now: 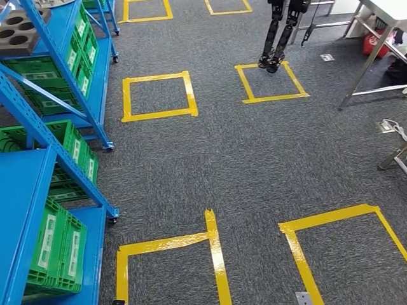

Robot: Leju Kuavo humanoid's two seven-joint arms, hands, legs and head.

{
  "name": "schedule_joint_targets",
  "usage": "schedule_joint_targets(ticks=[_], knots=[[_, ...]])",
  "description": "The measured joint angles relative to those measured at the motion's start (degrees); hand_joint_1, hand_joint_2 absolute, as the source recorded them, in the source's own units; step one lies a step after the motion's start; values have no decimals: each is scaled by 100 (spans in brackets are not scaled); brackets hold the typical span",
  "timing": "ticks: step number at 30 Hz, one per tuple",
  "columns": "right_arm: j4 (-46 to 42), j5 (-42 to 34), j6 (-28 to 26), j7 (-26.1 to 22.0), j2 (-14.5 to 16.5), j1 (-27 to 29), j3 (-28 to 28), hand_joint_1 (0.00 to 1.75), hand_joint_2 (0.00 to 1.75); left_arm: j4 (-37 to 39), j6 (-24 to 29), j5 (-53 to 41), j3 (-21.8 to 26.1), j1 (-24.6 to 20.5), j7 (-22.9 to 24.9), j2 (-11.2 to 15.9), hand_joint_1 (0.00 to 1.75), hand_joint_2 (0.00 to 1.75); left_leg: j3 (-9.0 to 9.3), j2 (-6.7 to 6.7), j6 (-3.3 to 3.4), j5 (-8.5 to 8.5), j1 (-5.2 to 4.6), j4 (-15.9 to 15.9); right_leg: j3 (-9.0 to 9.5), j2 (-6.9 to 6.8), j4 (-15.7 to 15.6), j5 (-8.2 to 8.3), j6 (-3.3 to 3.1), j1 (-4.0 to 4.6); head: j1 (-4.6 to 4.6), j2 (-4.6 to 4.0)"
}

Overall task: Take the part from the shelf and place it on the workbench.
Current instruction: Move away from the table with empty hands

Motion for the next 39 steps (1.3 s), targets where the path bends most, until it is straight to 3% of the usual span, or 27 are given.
schedule_joint_targets(ticks=[1, 3, 5, 7, 8, 9, 10, 12, 14, 16, 18, 20, 22, 23, 24, 25, 27, 29, 31, 32, 34, 35, 36, 38, 39], knots=[[-4, -2, -18, 0, 14, -6, -1, 0, 0, 1, 0, 2, 0, 15, -2, 0, 0, 0, -18, -10, -35, 3, 11, 6, 30, -81, -25, 14, -13, -1, 0, 0], [-12, -5, -50, -5, 46, 1, -1, 0, 0, 2, 0, 5, 1, 31, -7, 1, 0, 0, -122, 256, -84, -148, -11, 232, 80, -258, -97, 48, -57, -9, -18, 0], [-14, -4, -64, -7, 62, 24, -1, 0, 0, 2, 0, 8, 1, 15, -11, 2, 0, 0, -416, 634, -122, -507, -24, 878, 117, -468, -126, 41, -100, 3, -35, 0], [-14, 9, -48, 4, 62, 43, -1, 0, 0, 2, 0, 9, 0, 5, -11, 2, 0, 0, -702, 752, -163, -751, -3, 1514, 133, -681, -123, 17, -117, 15, -37, 0], [-14, 22, -26, 12, 61, 42, 0, 0, 0, 2, 0, 9, 1, 11, -11, 2, 0, 0, -719, 774, -178, -721, 7, 1579, 142, -774, -121, 5, -115, 17, -37, 0], [-15, 34, -1, 22, 61, 36, 1, 0, 0, 2, 0, 10, 1, 20, -11, 2, 0, 0, -621, 803, -187, -589, 15, 1421, 155, -857, -119, -8, -107, 17, -38, 0], [-15, 46, 21, 28, 61, 28, 1, 0, 0, 2, 0, 10, 1, 27, -11, 4, 0, 0, -424, 865, -185, -392, 20, 1071, 176, -930, -116, -23, -94, 16, -40, 0], [-16, 54, 42, 35, 60, 19, 2, 0, 0, 2, 0, 13, 1, 15, -12, 10, 0, 0, -6, 1144, -142, -130, -14, 311, 207, -1062, -103, -70, -43, 35, -38, 0], [-17, 56, 47, 37, 55, 10, 2, 0, 0, 2, 0, 15, 2, 0, -14, 14, 0, 0, 147, 1283, -68, -101, -63, 1, 245, -1184, -94, -113, 19, 60, -33, 0], [-26, 57, 48, 38, 52, -11, 2, 0, 0, 2, 0, 16, 2, 8, -16, 16, 0, 0, 135, 1154, 9, -89, -70, -24, 282, -1266, -99, -145, 81, 52, -35, 0], [-39, 59, 51, 35, 46, -31, 3, 0, 0, 2, 0, 17, 2, 14, -17, 18, 0, 0, 139, 1031, 84, -63, -47, -57, 213, -1039, 67, -298, 139, 24, -19, 0], [-45, 60, 59, 36, 40, -21, 7, 0, 0, 2, 0, 20, 2, -5, -18, 12, 0, 0, 135, 897, 139, -44, -33, -73, -85, -695, 706, -648, 165, 5, 4, 0], [-45, 64, 69, 45, 39, 8, 14, 0, 0, 2, 0, 21, 2, -17, -18, 6, 0, 0, 128, 735, 159, -40, -40, -70, -483, -578, 1469, -910, 167, 2, 7, 0], [-45, 66, 70, 50, 39, 16, 19, 0, 0, 2, 0, 22, 2, -13, -18, 7, 0, 0, 131, 650, 160, -40, -42, -68, -593, -561, 1619, -886, 164, 3, 8, 0], [-45, 64, 64, 51, 39, 16, 25, 0, 0, 2, 0, 23, 2, -8, -18, 9, 0, 0, 137, 567, 159, -40, -42, -65, -600, -547, 1536, -741, 157, 1, 7, 0], [-46, 60, 50, 51, 39, 11, 31, 0, 0, 2, 0, 24, 2, -4, -18, 8, 0, 0, 145, 484, 156, -41, -40, -62, -505, -515, 1238, -508, 147, -3, 6, 0], [-48, 45, 9, 46, 41, 5, 34, 0, 0, 2, 0, 25, 2, -10, -18, 5, 0, 0, 145, 326, 133, -46, -41, -47, -205, -266, 457, -90, 126, -29, 5, 0], [-50, 38, -39, 39, 46, 0, 34, 0, 0, 2, 0, 28, 2, -12, -18, 3, 0, 0, 102, 184, 67, -33, -37, -28, -7, -64, 50, 10, 103, -42, 0, 0], [-55, 37, -80, 35, 67, -7, 34, 0, 0, 2, 0, 32, 2, 12, -18, 8, 0, 0, 56, 64, -20, 0, -18, -34, 52, -135, -7, -7, 55, -32, -3, 0], [-62, 37, -92, 35, 82, -9, 34, 0, 0, 3, -1, 33, 2, 30, -18, 11, 0, 0, 37, 122, -55, -18, -18, -12, 61, -204, -30, 12, 21, -33, -6, 0], [-82, 37, -101, 38, 105, -2, 34, 0, 0, 4, -3, 33, 1, 38, -18, 18, 0, 0, -100, 435, -110, -231, -36, 300, 88, -366, -81, 37, -50, -39, -39, 0], [-90, 37, -103, 40, 108, 7, 34, 0, 0, 4, -4, 33, 0, 30, -18, 18, 0, 0, -243, 624, -134, -418, -39, 629, 97, -459, -88, 34, -73, -28, -54, 0], [-93, 37, -104, 44, 109, 18, 34, 0, 0, 4, -4, 34, 0, 20, -18, 19, 0, 0, -420, 721, -157, -609, -33, 1026, 101, -558, -88, 24, -91, -16, -67, 0], [-96, 36, -104, 55, 112, 32, 34, 0, 0, 4, -4, 35, 0, 17, -18, 19, 0, 0, -658, 765, -186, -783, -17, 1572, 109, -749, -85, 6, -106, 0, -68, 0], [-101, 35, -104, 63, 116, 32, 35, 0, 0, 4, -4, 36, 0, 27, -19, 20, 0, 0, -632, 774, -191, -710, -13, 1548, 117, -831, -85, -3, -106, 4, -68, 0]])
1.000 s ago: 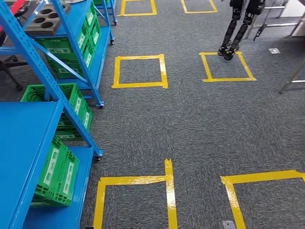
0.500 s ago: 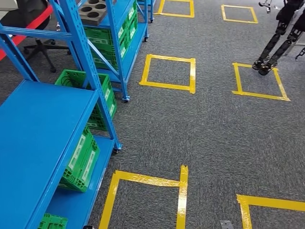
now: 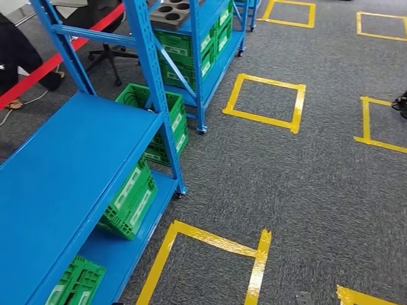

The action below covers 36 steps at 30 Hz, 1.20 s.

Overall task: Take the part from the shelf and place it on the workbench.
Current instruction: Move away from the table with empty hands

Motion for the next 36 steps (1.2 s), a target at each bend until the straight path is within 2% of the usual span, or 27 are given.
schedule_joint_targets(ticks=[2, 4, 5, 6, 7, 8, 10, 11, 12, 13, 14, 15, 16, 17, 18, 19, 20, 21, 23, 25, 27, 29, 30, 31, 32, 34, 36], knots=[[-19, -2, 0, 19, 13, -4, 1, 0, 0, 0, 0, 1, 0, 15, -2, 4, 0, 0, 370, 122, 20, 378, -4, -671, 41, -143, 1, -26, 16, 5, -2, 0], [-38, -4, 0, 28, 21, -5, 1, 0, 0, 0, 0, 2, 0, -4, -5, 9, 0, 0, 748, 398, 90, 601, -56, -1386, 77, -269, 9, -65, 63, 32, -1, -1], [-44, -5, 0, 31, 23, -7, 1, 0, 0, 0, 0, 2, 0, -16, -7, 11, 0, 0, 824, 486, 133, 616, -81, -1547, 89, -328, 13, -82, 87, 46, 2, -1], [-49, -7, 0, 33, 24, -12, 1, 0, 0, 0, 0, 2, 0, -22, -8, 13, 0, 0, 828, 496, 172, 590, -105, -1585, 99, -387, 13, -94, 115, 57, 5, -1], [-56, -7, 0, 36, 26, -19, 1, 0, 0, 0, 0, 2, 0, -19, -8, 13, 0, 0, 815, 427, 212, 600, -102, -1595, 114, -448, 11, -103, 140, 56, 5, 0], [-69, -7, -1, 37, 28, -27, 2, 0, 0, 0, -1, 3, 1, -8, -8, 14, 0, 0, 812, 365, 246, 613, -94, -1611, 118, -421, 24, -132, 172, 49, 8, 0], [-95, -5, -3, 33, 36, -37, 3, 0, 0, 0, -2, 7, 1, -2, -8, 14, 0, 0, 813, 241, 320, 648, -63, -1646, 5, -137, 279, -325, 230, 25, 19, 0], [-102, -4, -4, 32, 39, -30, 4, 0, 0, 0, -3, 8, 1, -11, -8, 10, 0, 0, 809, 178, 349, 662, -49, -1654, -143, 59, 586, -497, 251, 10, 27, 0], [-103, -2, -5, 33, 42, -15, 5, 0, 0, 0, -4, 8, 1, -23, -8, 7, 0, 0, 799, 104, 367, 668, -45, -1653, -336, 187, 991, -683, 260, 2, 32, 0], [-103, 0, -5, 35, 45, 6, 6, 0, 0, 0, -4, 9, 0, -33, -8, 3, 0, 0, 793, 22, 376, 671, -44, -1652, -536, 243, 1392, -828, 268, -4, 34, 0], [-103, 3, -5, 37, 45, 25, 6, 0, 0, 0, -4, 10, 0, -34, -8, 0, 0, 0, 793, -65, 379, 674, -44, -1651, -687, 264, 1661, -878, 272, -5, 33, 0], [-105, 7, -6, 38, 45, 36, 6, 0, 0, 0, -4, 11, 0, -29, -8, 2, 0, 0, 796, -153, 378, 676, -42, -1647, -745, 273, 1712, -806, 273, -7, 33, 0], [-108, 9, -7, 38, 45, 40, 6, 0, 0, 0, -4, 12, 0, -25, -8, 2, 0, 0, 802, -239, 374, 677, -38, -1642, -688, 289, 1519, -620, 273, -12, 32, 0], [-112, 11, -7, 38, 45, 39, 7, 0, 0, 0, -4, 13, 0, -24, -8, 2, 0, 0, 806, -323, 362, 675, -31, -1633, -539, 354, 1133, -367, 274, -25, 33, 0], [-115, 12, -7, 38, 45, 36, 8, 0, 0, 0, -4, 13, 0, -28, -8, 2, 0, 0, 804, -402, 341, 671, -31, -1619, -370, 491, 729, -178, 276, -39, 33, 0], [-118, 13, -7, 38, 46, 38, 9, 0, 0, 0, -4, 13, 0, -37, -8, 2, 0, 0, 787, -481, 313, 668, -30, -1594, -219, 622, 387, -64, 274, -56, 32, 0], [-119, 14, -8, 38, 48, 38, 10, 0, 0, 0, -4, 13, 0, -44, -8, 2, 0, 0, 761, -552, 274, 673, -27, -1576, -118, 725, 184, -24, 268, -65, 31, 0], [-120, 15, -9, 38, 49, 40, 11, 0, 0, 0, -4, 13, 0, -42, -8, 4, 0, 0, 733, -620, 233, 687, -24, -1570, -76, 766, 124, -52, 251, -63, 29, 0], [-127, 17, -11, 39, 56, 39, 13, 0, 0, 1, -4, 16, 0, -20, -8, 10, 0, 0, 687, -692, 158, 711, -12, -1563, -49, 647, 103, -32, 184, -62, 26, 0], [-139, 17, -11, 39, 66, 36, 14, 0, 0, 2, -3, 24, 0, -4, -9, 19, 0, 0, 587, -448, 106, 573, -31, -1362, -41, 498, 76, -4, 99, -69, -8, 0], [-148, 15, -10, 39, 69, 48, 15, 0, 0, 2, -3, 33, 1, -22, -13, 22, 0, 0, 299, -108, 70, 213, -39, -719, -38, 316, 64, -8, 42, -50, -48, 0], [-149, 9, -7, 40, 69, 63, 15, 0, 0, 2, 7, 50, 2, -34, -33, 24, 0, 0, -5, -10, 51, -66, -25, -26, -38, 120, 65, -25, 16, -24, -55, 0], [-151, 3, -2, 40, 70, 63, 15, 0, 0, 2, 19, 59, 2, -27, -66, 26, 0, 0, -36, 2, 52, -53, -22, 71, -33, 33, 66, -32, 11, -14, -56, 0], [-155, -6, 5, 40, 71, 59, 15, 0, 0, 2, 39, 66, 2, -19, -108, 28, 0, 0, 45, 21, 61, 67, -22, -61, -21, -46, 66, -40, 10, -7, -56, 0], [-162, -17, 15, 40, 73, 54, 16, 0, 0, 2, 60, 67, 2, -12, -159, 33, 0, 0, 233, 70, 83, 267, -28, -403, 0, -120, 66, -53, 11, 0, -56, 0], [-179, -39, 36, 39, 75, 52, 16, 0, 0, 2, 92, 66, 3, -22, -244, 44, 0, 0, 650, 360, 159, 549, -84, -1189, 42, -250, 69, -88, 38, 23, -56, -1], [-190, -53, 49, 40, 78, 50, 16, 0, 0, 2, 100, 64, 4, -46, -293, 51, 0, 0, 808, 561, 228, 580, -148, -1537, 61, -380, 70, -118, 87, 50, -56, -1]])
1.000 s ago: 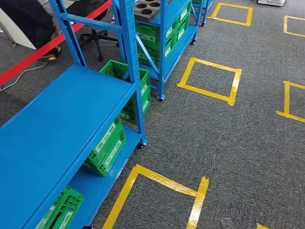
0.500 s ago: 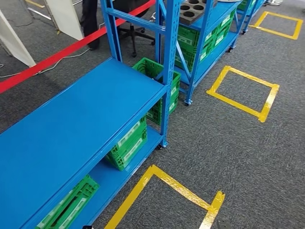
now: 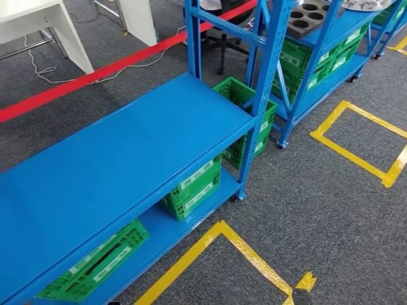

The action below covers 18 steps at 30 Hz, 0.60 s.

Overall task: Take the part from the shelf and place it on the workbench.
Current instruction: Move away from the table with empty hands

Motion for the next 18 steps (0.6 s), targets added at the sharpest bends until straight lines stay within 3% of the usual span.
schedule_joint_targets(ticks=[2, 3, 4, 6, 8, 9, 10, 11, 13, 15, 16, 18], knots=[[-16, -6, 5, 1, 4, -4, 1, 0, 0, 0, 1, -1, 0, 2, -21, 4, 0, 0, -11, -105, 53, 9, -2, -47, 23, -122, -16, -23, 59, 11, -4, 1], [-30, -8, 6, 1, 5, -6, 1, 0, 0, 0, 3, -1, 1, 12, -26, 7, 0, 0, -3, -174, 81, 26, 15, -76, 22, -60, 1, -59, 92, 4, 2, 1], [-42, -8, 7, -2, 7, -8, 2, 0, 0, 0, 5, -1, 2, 16, -29, 9, 0, 0, 5, -244, 113, 48, 38, -105, -18, 88, 102, -141, 124, -5, 12, 1], [-54, -11, 9, -3, 12, 3, 4, 0, 0, 0, 23, -15, 4, 1, -53, 5, 0, 0, 6, -390, 157, 78, 71, -132, -289, 481, 679, -457, 174, -35, 45, 0], [-54, -21, 11, 1, 15, 39, 5, 0, 0, 0, 81, -48, 4, -11, -122, -5, 0, 0, -3, -565, 171, 85, 77, -129, -686, 631, 1454, -741, 203, -50, 58, 0], [-54, -26, 12, 2, 15, 57, 5, 0, 0, 0, 116, -67, 4, -6, -166, -8, 0, 0, 0, -651, 171, 85, 80, -127, -806, 646, 1638, -739, 212, -52, 59, 0], [-55, -30, 13, 1, 15, 67, 5, 0, 0, 0, 149, -81, 4, -1, -204, -8, 0, 0, 7, -738, 168, 83, 85, -122, -824, 657, 1591, -613, 218, -55, 58, 1], [-58, -32, 15, -1, 15, 72, 5, 0, 0, 0, 168, -93, 4, 1, -231, -8, 0, 0, 16, -821, 159, 78, 93, -115, -728, 687, 1305, -385, 223, -63, 57, 1], [-66, -33, 21, -3, 17, 78, 5, 0, 0, 0, 197, -114, 4, -9, -261, -8, 0, 0, 11, -982, 114, 54, 101, -72, -414, 935, 516, 24, 234, -105, 60, 0], [-70, -40, 33, -4, 21, 83, 5, 0, 0, 0, 220, -141, 4, -24, -283, -10, 0, 0, -42, -1124, 40, 49, 103, -23, -212, 1149, 108, 113, 207, -133, 58, 0], [-72, -44, 39, -3, 24, 89, 5, 0, 0, 0, 232, -155, 4, -25, -297, -11, 0, 0, -70, -1189, 1, 60, 106, -11, -180, 1156, 81, 83, 178, -126, 56, 1], [-80, -50, 50, -3, 34, 94, 6, 0, 0, 0, 244, -183, 4, -5, -332, -5, 0, 0, -105, -1274, -59, 69, 119, -1, -159, 1024, 64, 92, 108, -125, 54, 1]])
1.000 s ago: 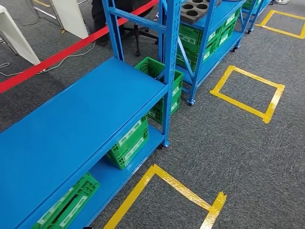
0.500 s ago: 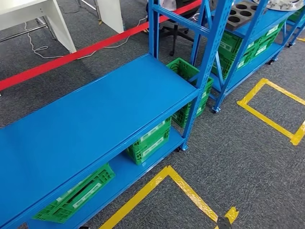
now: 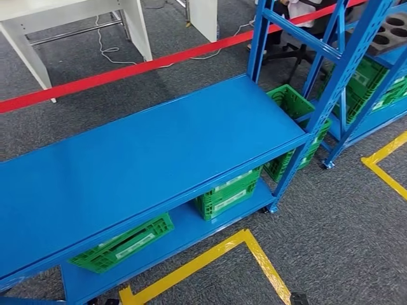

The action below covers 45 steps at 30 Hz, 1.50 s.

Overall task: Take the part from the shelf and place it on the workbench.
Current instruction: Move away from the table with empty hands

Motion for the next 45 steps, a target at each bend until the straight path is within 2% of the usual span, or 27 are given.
schedule_joint_targets(ticks=[1, 2, 4, 5, 6, 7, 8, 9, 11, 12, 16, 18, 22, 24, 28, 42, 44, 45], knots=[[-7, -4, 6, -3, 7, 0, 1, 0, 0, 0, -3, -12, -1, 6, -22, 1, 0, 0, -39, 73, -29, -57, -5, 81, 11, -70, -16, 10, -37, -7, -21, 0], [-14, -10, 11, -7, 14, 0, 2, 0, 0, 0, -13, -27, -2, 4, -46, 2, 0, 0, -125, 208, -58, -174, -9, 268, 21, -151, -34, 18, -76, -13, -48, -1], [-23, -32, 20, -13, 18, 16, 3, 0, 0, 0, -41, -51, -4, -20, -93, -4, 0, 0, -449, 558, -111, -526, -1, 965, 36, -335, -46, 8, -135, 5, -100, -2], [-25, -47, 24, -13, 18, 32, 3, 0, 0, 0, -52, -61, -4, -30, -110, -4, 0, 0, -614, 649, -127, -664, 11, 1316, 41, -430, -45, -4, -154, 18, -106, -2], [-26, -62, 28, -13, 18, 45, 3, 0, 0, 0, -58, -69, -4, -29, -119, -5, 0, 0, -714, 696, -134, -712, 18, 1535, 48, -522, -44, -16, -164, 27, -107, -2], [-29, -76, 31, -13, 19, 51, 2, 0, 0, 0, -59, -82, -5, -20, -122, -6, 0, 0, -713, 717, -130, -650, 21, 1546, 59, -600, -44, -28, -167, 34, -107, -2], [-33, -93, 35, -13, 20, 53, 2, 0, 0, 0, -58, -96, -7, -9, -122, -6, 0, 44, -605, 733, -113, -495, 19, 1343, 76, -656, -43, -42, -163, 40, -109, -2], [-40, -113, 41, -13, 20, 51, 1, 0, 0, 0, -54, -108, -8, -1, -122, -6, 0, 87, -418, 752, -79, -287, 12, 985, 100, -703, -43, -57, -153, 47, -109, -2], [-49, -183, 79, -4, 25, 42, 1, 0, 0, 0, -32, -128, -8, 0, -109, 1, 0, 175, -52, 817, 18, -51, -18, 302, 117, -765, -41, -92, -110, 70, -105, -2], [-52, -226, 111, 10, 27, 31, 1, 0, 0, 0, -9, -143, -9, 1, -92, 4, 0, 175, 49, 843, 47, -28, -29, 101, 112, -789, -33, -107, -86, 80, -102, -2], [-51, -344, 225, 66, 29, 18, -1, 0, 175, 0, 130, -193, -22, 34, -7, -10, 0, 175, 95, 862, -37, -76, -32, -29, 100, -793, -28, -123, -79, 88, -92, -1], [-49, -372, 232, 69, 31, 18, -1, 0, 175, 0, 212, -216, -32, 35, 13, -6, 0, 175, 95, 864, -25, -81, -44, -27, 124, -785, -47, -110, -54, 77, -93, -1], [-48, -379, 235, 67, 34, 13, -2, 0, 0, -1, 258, -238, -47, 23, 29, -11, 0, 175, 96, 866, -2, -90, -53, -25, 137, -781, -80, -94, -26, 69, -92, -1], [-48, -376, 247, 68, 34, 11, -2, 0, 0, -2, 250, -240, -48, 23, 49, -9, 0, 175, 96, 867, 4, -91, -55, -22, 138, -780, -87, -88, -15, 67, -92, -1], [-48, -369, 254, 70, 34, 9, -1, 0, 0, -2, 248, -246, -48, 23, 89, -6, 0, 0, 96, 867, 11, -90, -56, -17, 136, -779, -89, -81, -1, 65, -94, 0], [-48, -262, 341, -75, 34, 11, 78, 0, 0, -2, 241, -263, -48, 0, 95, -6, 0, 0, 98, 868, 21, -79, -44, -17, 136, -779, -86, -80, 0, 78, -95, -1], [-50, -255, 341, -79, 36, 10, 104, 0, 0, -2, 241, -272, -48, -4, 96, 1, 0, 0, 94, 865, 70, -87, -58, -12, 152, -792, -122, -57, 39, 62, -98, -2], [-53, -252, 340, -83, 37, 7, 114, 0, 0, -3, 241, -275, -48, -5, 97, 3, 0, 0, 124, 858, 115, -67, -57, -66, 176, -807, -161, -45, 67, 66, -100, -1]])
